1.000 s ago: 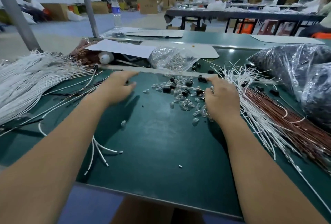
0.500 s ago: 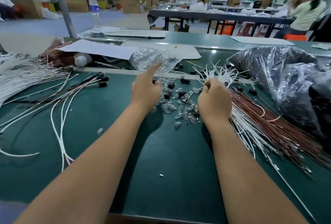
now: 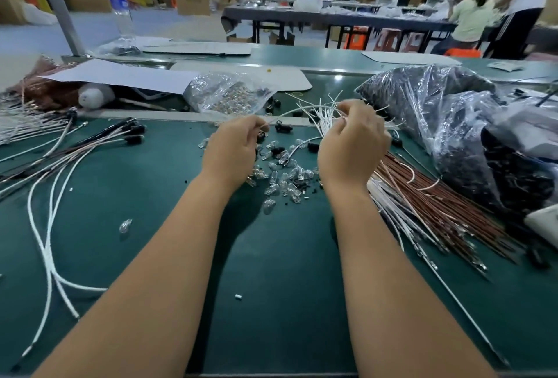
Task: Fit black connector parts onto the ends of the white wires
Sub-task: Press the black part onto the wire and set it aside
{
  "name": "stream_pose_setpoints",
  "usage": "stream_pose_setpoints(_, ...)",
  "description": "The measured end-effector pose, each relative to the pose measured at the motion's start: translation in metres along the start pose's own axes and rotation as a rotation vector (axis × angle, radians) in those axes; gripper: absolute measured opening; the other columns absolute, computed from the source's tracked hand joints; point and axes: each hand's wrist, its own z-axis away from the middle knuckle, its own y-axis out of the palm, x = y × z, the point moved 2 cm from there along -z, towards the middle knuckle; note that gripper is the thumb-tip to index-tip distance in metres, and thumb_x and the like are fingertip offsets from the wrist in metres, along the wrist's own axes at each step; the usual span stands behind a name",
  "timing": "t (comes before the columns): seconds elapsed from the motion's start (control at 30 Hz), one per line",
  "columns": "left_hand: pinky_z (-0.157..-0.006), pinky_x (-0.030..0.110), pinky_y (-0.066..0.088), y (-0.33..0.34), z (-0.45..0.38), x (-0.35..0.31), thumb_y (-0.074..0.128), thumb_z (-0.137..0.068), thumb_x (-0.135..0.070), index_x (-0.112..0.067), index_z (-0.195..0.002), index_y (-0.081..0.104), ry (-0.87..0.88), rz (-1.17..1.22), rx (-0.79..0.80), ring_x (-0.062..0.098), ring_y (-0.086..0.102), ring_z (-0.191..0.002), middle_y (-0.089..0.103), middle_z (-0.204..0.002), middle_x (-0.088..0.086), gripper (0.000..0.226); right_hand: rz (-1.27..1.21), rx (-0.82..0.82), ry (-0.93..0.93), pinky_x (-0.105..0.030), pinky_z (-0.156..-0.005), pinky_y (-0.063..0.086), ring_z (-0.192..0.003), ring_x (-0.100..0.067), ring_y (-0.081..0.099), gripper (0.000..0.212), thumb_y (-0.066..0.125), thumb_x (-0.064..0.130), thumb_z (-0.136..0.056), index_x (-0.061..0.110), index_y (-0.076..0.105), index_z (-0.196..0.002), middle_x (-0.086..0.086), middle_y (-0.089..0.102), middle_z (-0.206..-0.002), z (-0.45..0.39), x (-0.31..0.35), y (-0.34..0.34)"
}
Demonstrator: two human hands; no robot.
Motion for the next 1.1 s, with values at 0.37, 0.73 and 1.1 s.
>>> stream_pose_setpoints(0.37, -0.076, 0.028, 0.056, -0.012, 0.005, -0.004, 0.072, -0.084, -0.012, -0.03, -0.114, 0.067, -0.097, 0.397, -0.013, 0.016, 0.066, -0.067, 0.073, -0.077, -0.004, 0.035, 0.107, 0.38, -0.423, -0.03, -0.086, 0.03, -0.096, -0.022, 0.052, 0.014, 0.058, 0.015, -0.091, 0.011, 0.069, -0.098, -0.004, 0.064, -0.099, 0.019, 0.016, 0.026)
stream_pose_setpoints(0.73, -0.086, 0.039, 0.049, -0.01, 0.004, 0.008, 0.063, -0.089, -0.035, -0.024, -0.11, 0.07, -0.102, -0.183, 0.143, 0.024, 0.06, -0.099, 0.071, -0.097, -0.002, 0.025, 0.1, 0.438, -0.289, -0.015, -0.051, 0.026, -0.07, -0.015, 0.049, 0.008, 0.051, 0.006, -0.094, 0.01, 0.058, -0.093, 0.0, 0.057, -0.083, 0.017, 0.009, 0.027)
stream_pose_setpoints(1.1, -0.082, 0.016, 0.046, -0.006, 0.006, 0.001, 0.057, -0.088, -0.005, -0.016, -0.114, 0.068, -0.166, 0.093, -0.065, 0.014, 0.061, -0.09, 0.069, -0.101, 0.0, 0.03, -0.047, 0.432, -0.229, -0.013, -0.054, 0.028, -0.076, -0.011, 0.05, 0.016, 0.054, 0.012, -0.094, 0.016, 0.065, -0.104, 0.002, 0.064, -0.093, 0.021, 0.012, 0.03)
